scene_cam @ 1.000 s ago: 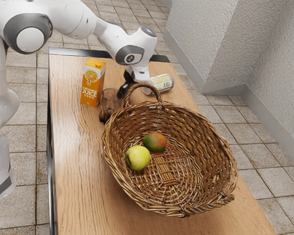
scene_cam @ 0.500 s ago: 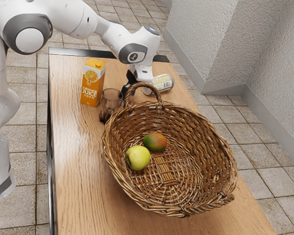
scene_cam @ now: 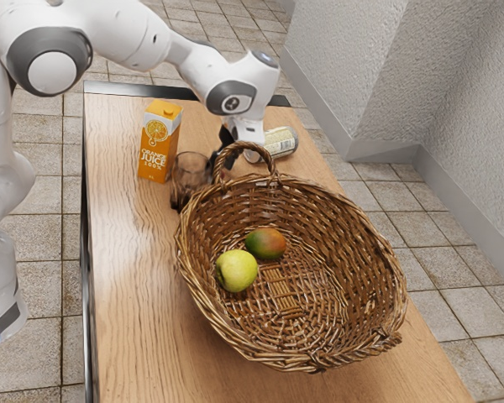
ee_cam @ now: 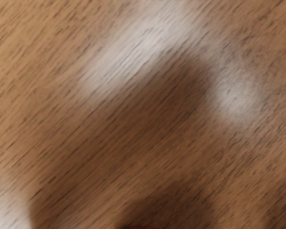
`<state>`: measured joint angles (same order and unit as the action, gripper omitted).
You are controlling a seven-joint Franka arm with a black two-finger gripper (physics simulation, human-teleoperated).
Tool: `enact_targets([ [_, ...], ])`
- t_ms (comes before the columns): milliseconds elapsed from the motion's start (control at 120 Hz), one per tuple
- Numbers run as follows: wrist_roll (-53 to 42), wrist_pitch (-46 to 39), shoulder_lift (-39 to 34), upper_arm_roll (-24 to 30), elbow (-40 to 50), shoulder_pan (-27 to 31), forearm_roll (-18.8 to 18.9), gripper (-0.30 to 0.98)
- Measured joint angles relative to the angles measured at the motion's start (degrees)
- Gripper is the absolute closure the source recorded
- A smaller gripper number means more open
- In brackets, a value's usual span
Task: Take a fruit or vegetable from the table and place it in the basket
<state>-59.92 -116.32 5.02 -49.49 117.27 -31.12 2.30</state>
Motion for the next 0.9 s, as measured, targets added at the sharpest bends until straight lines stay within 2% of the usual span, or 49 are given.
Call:
enact_targets([
  [167, 0.02, 0.02, 0.01, 0.01, 0.00, 0.10, -0.01, 0.09],
  [325, 0.09, 0.03, 0.01, 0.01, 0.00, 0.08, 0.00, 0.28],
  [525, 0.19, -0.20, 0.01, 0.02, 0.00, -0.01, 0.01, 0.46],
  [900, 0.29, -0.25, -1.21, -0.04, -1.13, -0.09, 0.23, 0.52],
])
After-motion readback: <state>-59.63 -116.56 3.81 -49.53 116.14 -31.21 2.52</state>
